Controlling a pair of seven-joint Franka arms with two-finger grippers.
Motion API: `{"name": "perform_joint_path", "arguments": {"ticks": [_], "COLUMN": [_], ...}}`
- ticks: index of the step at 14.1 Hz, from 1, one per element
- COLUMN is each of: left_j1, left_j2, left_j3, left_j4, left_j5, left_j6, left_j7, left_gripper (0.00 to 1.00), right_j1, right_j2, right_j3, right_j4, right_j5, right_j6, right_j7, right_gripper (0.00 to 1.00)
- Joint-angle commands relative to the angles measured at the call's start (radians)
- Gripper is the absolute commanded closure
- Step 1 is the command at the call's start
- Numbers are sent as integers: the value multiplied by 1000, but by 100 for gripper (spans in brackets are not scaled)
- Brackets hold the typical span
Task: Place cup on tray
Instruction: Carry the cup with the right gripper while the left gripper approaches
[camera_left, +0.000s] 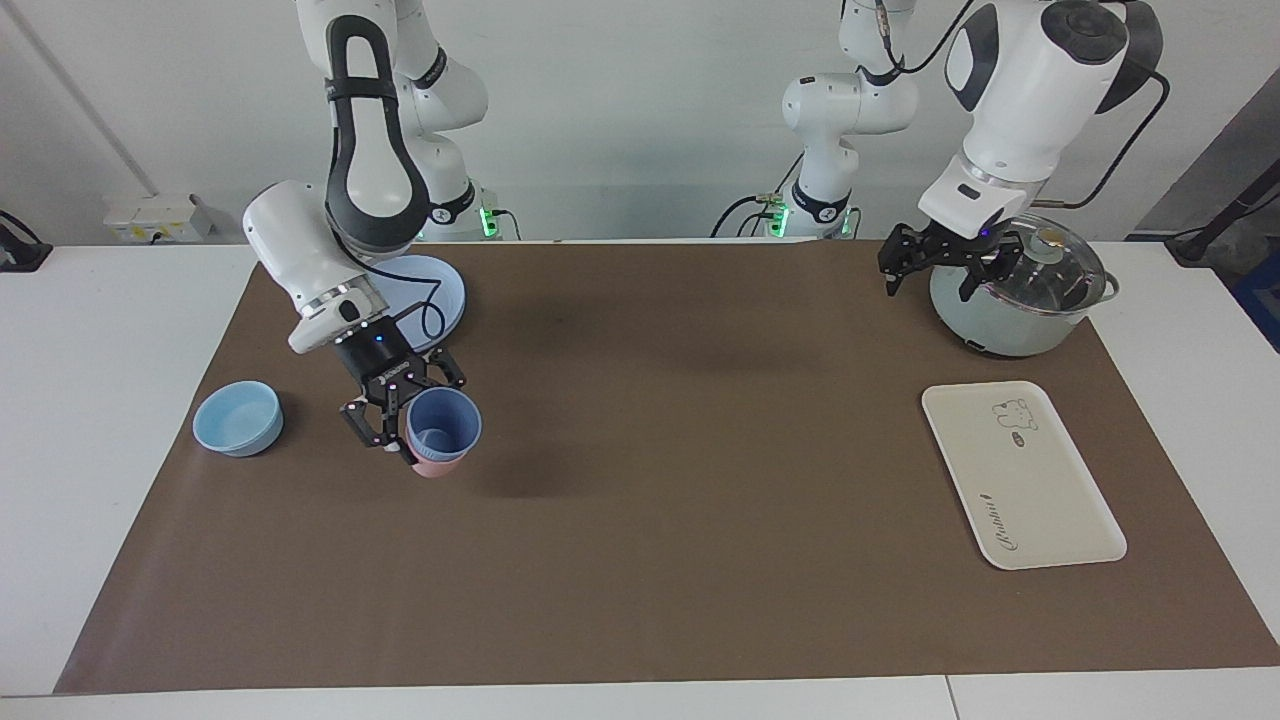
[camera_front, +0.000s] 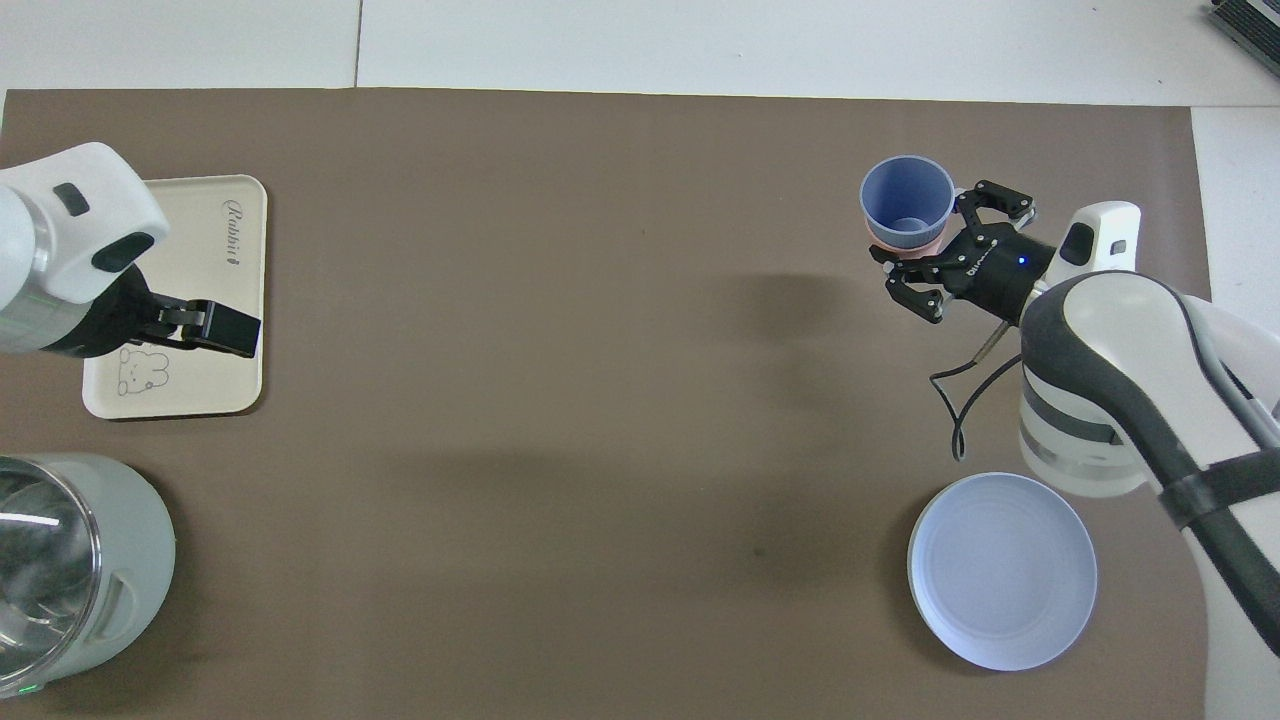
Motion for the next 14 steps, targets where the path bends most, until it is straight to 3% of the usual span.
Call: {"name": "perform_joint_path", "arguments": {"ticks": [1,5,10,14], "left_j1": [-17,-48,-57,-155], "left_j2": [-62,-63,-34,61], "left_j3": [15,12,12,12], "left_j4": [-86,-94,-115,-111], "left_j5": [-19,-73,-446,-713], "left_j6": [44,68,208,412], "left_j7": [-2,-65,-195,-319], "left_gripper": [0,0,0,0], "right_j1": [-14,28,134,249], "right_j2": [-79,-110,-118,-118], "right_j3": [1,5,8,8], "right_j4": [-30,7,88,105], "right_j5": [-243,-485,-752,-941], "right_j6": [-102,-179,-277,-297], "right_j7": [196,468,836,1094], "right_gripper": [100,100,100,100]}}
